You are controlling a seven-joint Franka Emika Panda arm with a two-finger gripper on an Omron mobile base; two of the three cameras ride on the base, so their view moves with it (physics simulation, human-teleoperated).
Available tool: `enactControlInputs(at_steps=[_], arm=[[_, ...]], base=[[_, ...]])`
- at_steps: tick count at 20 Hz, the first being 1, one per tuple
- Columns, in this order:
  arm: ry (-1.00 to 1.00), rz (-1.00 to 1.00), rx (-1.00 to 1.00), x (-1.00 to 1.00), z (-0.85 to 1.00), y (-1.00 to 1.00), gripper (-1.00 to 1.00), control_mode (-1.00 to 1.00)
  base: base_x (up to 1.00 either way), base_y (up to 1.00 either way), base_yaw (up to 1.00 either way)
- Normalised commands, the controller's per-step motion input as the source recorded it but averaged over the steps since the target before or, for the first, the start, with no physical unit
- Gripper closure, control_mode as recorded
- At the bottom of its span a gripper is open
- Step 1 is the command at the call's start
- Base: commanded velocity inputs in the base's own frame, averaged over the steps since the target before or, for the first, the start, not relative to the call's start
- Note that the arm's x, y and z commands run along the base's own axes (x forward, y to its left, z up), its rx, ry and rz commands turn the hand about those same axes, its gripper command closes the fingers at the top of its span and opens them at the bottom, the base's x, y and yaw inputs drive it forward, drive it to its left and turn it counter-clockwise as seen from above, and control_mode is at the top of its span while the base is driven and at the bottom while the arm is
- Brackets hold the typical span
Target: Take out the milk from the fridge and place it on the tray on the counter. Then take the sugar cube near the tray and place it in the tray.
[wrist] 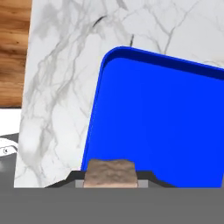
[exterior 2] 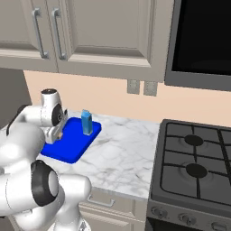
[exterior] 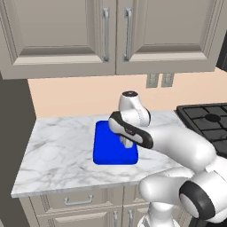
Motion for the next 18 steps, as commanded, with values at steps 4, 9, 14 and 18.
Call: enactControlInputs(at_steps=[4,9,14,18], arm=[[0.00,0.08,0.09,0.38,-0.25,0.00,1.00,-1.00],[0.00,0.01,0.01,0.19,-0.26,0.07,1.00,-1.00],[0.00,0.00,-0.05,0.05,-0.32,0.09,1.00,-1.00],[0.00,0.00,-0.08,0.22,-0.29,0.13,1.00,-1.00]], base=[[0.00,0.00,0.00],[0.00,0.00,0.00],[0.00,0.00,0.00],[0.00,0.00,0.00]])
